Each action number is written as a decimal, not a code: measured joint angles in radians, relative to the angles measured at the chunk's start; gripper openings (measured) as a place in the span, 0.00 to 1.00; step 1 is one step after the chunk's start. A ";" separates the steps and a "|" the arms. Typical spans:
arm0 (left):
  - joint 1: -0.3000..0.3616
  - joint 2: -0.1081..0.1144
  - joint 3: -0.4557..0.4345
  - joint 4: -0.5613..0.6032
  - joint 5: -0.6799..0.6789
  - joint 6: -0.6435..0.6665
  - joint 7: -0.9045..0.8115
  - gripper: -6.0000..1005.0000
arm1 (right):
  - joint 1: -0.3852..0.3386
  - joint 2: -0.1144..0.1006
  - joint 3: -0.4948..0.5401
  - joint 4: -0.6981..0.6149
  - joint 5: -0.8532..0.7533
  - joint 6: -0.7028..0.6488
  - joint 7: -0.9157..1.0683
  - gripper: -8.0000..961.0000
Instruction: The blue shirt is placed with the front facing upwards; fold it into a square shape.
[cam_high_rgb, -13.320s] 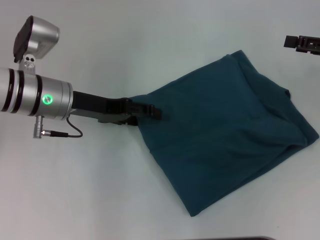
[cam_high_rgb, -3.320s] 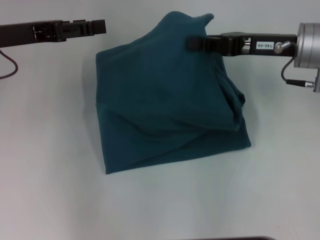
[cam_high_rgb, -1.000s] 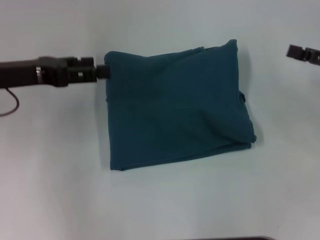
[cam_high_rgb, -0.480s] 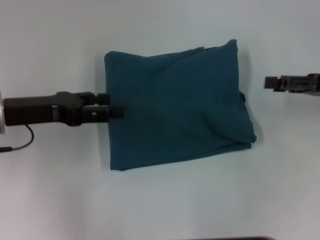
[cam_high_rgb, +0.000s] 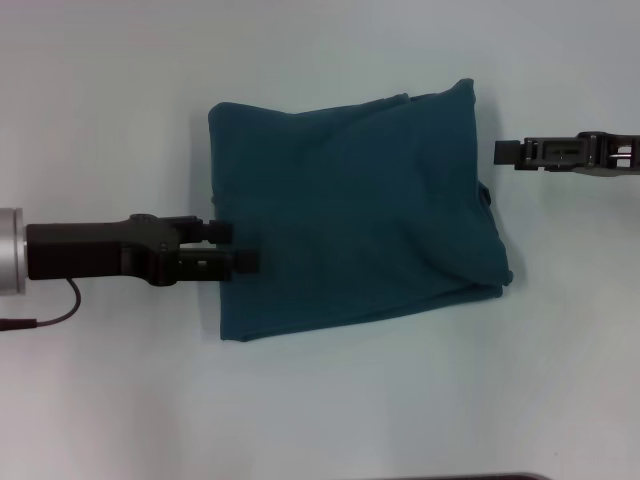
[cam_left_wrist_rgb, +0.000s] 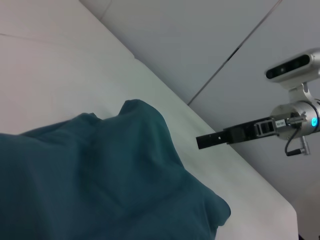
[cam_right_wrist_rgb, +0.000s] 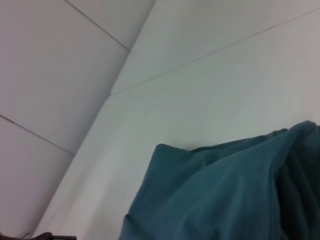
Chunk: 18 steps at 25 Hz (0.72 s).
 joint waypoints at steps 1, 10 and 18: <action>0.000 -0.001 0.002 0.003 0.000 -0.001 0.001 0.82 | 0.001 0.001 -0.001 -0.003 -0.003 -0.005 0.001 0.84; -0.012 -0.018 0.025 0.028 0.015 -0.008 0.015 0.82 | -0.002 0.004 -0.003 -0.045 -0.047 -0.046 0.003 0.84; -0.032 -0.040 0.056 0.031 0.023 -0.012 0.016 0.82 | 0.017 0.020 -0.012 -0.064 -0.056 -0.078 -0.002 0.84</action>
